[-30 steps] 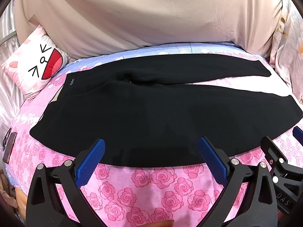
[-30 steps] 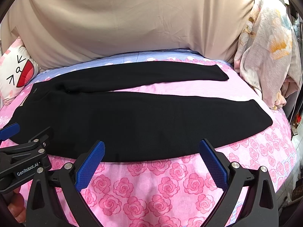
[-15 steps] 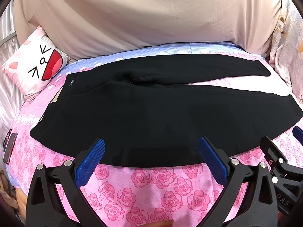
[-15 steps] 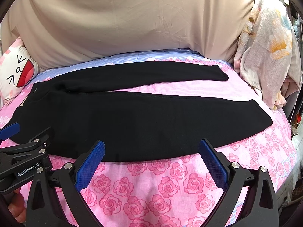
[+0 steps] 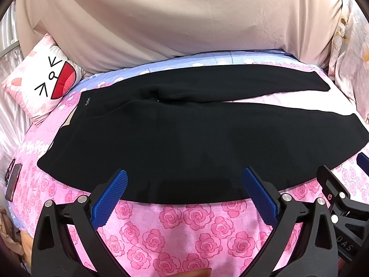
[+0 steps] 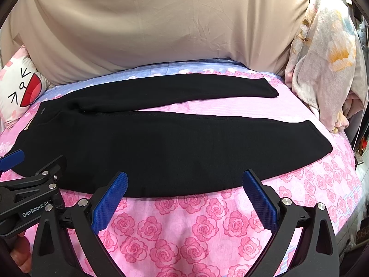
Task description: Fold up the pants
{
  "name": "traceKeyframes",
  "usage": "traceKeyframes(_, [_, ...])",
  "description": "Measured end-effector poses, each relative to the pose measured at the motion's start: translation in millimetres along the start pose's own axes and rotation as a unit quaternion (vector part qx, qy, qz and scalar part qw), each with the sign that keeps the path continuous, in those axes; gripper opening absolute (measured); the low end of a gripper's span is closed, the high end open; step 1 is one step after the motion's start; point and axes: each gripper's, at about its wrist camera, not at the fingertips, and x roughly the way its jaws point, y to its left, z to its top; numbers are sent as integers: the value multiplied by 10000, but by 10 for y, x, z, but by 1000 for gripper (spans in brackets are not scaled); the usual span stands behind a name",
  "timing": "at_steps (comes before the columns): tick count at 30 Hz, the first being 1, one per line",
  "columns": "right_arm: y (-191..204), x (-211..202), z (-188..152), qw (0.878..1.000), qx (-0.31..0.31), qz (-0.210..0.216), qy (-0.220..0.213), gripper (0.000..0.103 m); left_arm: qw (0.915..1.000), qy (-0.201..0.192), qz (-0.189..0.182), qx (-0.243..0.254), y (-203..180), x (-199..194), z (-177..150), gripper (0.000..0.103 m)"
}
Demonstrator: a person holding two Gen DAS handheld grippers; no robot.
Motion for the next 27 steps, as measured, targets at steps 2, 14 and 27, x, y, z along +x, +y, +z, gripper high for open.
traceKeyframes(2, [2,0,-5,10000,-2,5,5,98,10000,5,7,-4,-2,1,-1,98])
traceKeyframes(14, [-12,64,9,10000,13,-12,76,98,9983,185,498,251,-116,80,-19,98])
traceKeyframes(27, [-205,270,137,9998,46,-94,157,98,9995,312,-39,-7,-61,204,37,98])
